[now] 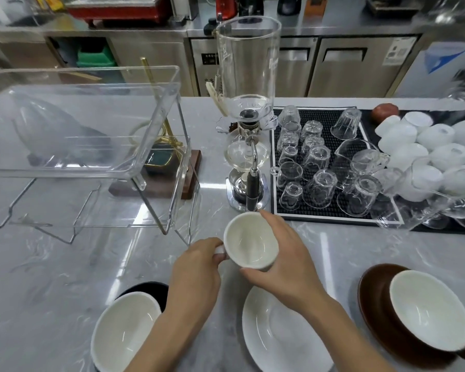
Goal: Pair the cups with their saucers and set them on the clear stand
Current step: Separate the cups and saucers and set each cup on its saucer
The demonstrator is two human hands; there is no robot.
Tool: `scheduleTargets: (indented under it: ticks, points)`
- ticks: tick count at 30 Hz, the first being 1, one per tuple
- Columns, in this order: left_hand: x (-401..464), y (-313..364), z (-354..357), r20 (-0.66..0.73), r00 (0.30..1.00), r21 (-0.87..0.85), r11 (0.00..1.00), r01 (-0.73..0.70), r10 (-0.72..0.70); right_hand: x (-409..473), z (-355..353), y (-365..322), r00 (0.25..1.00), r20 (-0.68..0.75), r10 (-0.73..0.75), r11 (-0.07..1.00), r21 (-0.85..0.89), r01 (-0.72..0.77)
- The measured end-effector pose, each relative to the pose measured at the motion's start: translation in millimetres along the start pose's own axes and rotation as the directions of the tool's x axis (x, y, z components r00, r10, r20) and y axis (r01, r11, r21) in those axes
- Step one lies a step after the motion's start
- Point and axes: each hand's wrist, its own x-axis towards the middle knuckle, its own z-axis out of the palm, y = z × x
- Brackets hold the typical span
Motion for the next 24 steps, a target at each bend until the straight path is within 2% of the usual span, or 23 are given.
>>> scheduleTargets:
  ticks: [11,24]
  points:
    - [-46.6,22.5,-6.8,0.014,0.998,-0.099,0.993,-0.064,0.066,-56.3,-25.9,-4.9,0.999,-0.035,0.012,1.000,0.021,-0.011]
    - [-88.6,28.1,4.9,0.201,0.979,-0.099,0.995,-0.002,0.022,-114.6,-39.8,2.7,0.992,-0.006,0.128,0.991,0.023,-0.128]
